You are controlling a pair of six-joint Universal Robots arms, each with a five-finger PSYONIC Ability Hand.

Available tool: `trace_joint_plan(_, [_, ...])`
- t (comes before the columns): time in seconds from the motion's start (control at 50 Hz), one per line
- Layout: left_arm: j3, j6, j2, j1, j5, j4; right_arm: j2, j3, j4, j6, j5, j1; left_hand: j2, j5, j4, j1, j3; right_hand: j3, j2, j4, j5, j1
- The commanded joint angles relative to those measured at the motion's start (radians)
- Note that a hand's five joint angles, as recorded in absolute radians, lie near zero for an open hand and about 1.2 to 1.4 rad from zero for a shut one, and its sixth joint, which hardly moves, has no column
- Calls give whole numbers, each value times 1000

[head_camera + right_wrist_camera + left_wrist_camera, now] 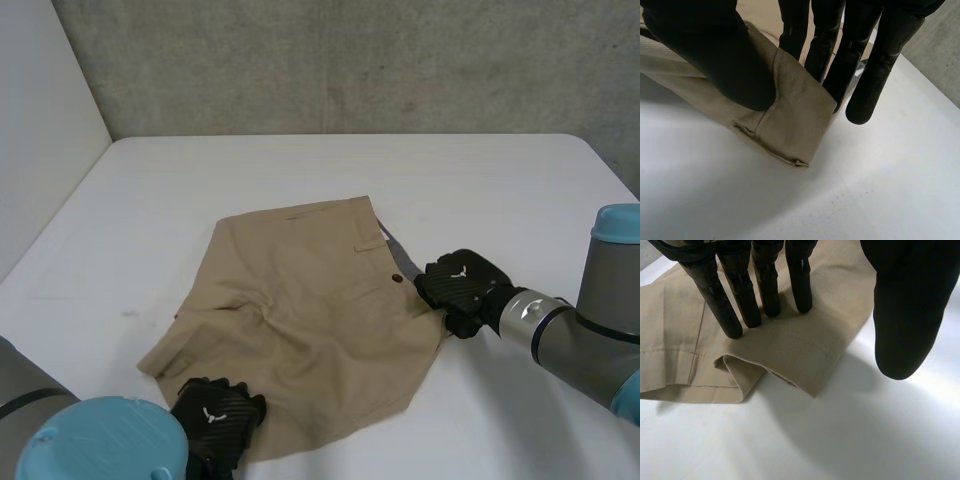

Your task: Fold the shorts.

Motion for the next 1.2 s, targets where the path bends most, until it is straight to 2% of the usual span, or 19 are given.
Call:
trace_joint_plan(0.02, [9,19,-63,11,-25,63,-4,11,3,-3,0,6,156,161,163,157,155,229,224,209,235,428])
trace_joint_plan(0.18, [10,91,-97,69,-38,159,-7,18,4,-4,0,5,264,270,272,266,264,229,224,209,235,428])
trace_joint_plan(0.34, [23,128,-137,109,-38,173,-7,22,3,-6,1,5,367,373,374,369,367,229,224,209,235,428])
trace_joint_plan(0.4, [23,128,-137,111,-38,175,-8,22,3,-7,3,5,505,510,512,506,504,229,224,209,235,428])
trace_joint_plan(0.46, [24,129,-132,112,-40,187,-8,22,3,-7,4,5,768,774,776,770,768,229,224,209,235,428])
trace_joint_plan(0.48, [29,129,-124,112,-40,189,-8,22,1,-7,6,5,923,929,931,925,923,229,224,209,235,428])
trace_joint_plan(0.5, [32,129,-117,114,-40,189,-10,22,1,-7,7,5,956,962,964,958,956,229,224,209,235,428])
trace_joint_plan(0.72, [61,132,-9,138,-38,178,-53,18,36,-4,50,6,957,963,964,959,957,229,224,209,235,428])
trace_joint_plan(0.76, [66,135,9,160,-34,166,-76,12,73,-4,55,8,957,963,964,959,957,229,224,209,235,428])
trace_joint_plan(0.86, [124,168,69,238,-17,97,-180,-77,292,-6,62,2,957,963,964,959,957,229,224,209,235,428])
trace_joint_plan(0.94, [222,182,142,328,47,25,-281,-191,435,28,61,-4,957,963,964,959,957,229,224,209,235,428])
trace_joint_plan(0.96, [266,182,173,365,88,-6,-301,-214,455,39,61,2,957,963,964,959,957,229,224,209,235,428])
trace_joint_plan(1.04, [386,177,236,428,202,-61,-389,-340,487,117,62,6,957,963,964,959,957,229,224,209,235,428])
trace_joint_plan(1.1, [481,175,283,456,257,-78,-433,-427,487,207,62,8,957,963,964,959,957,229,224,209,235,428])
trace_joint_plan(1.2, [576,168,339,485,264,-77,-502,-498,483,306,56,-8,957,963,964,959,957,229,224,209,235,428])
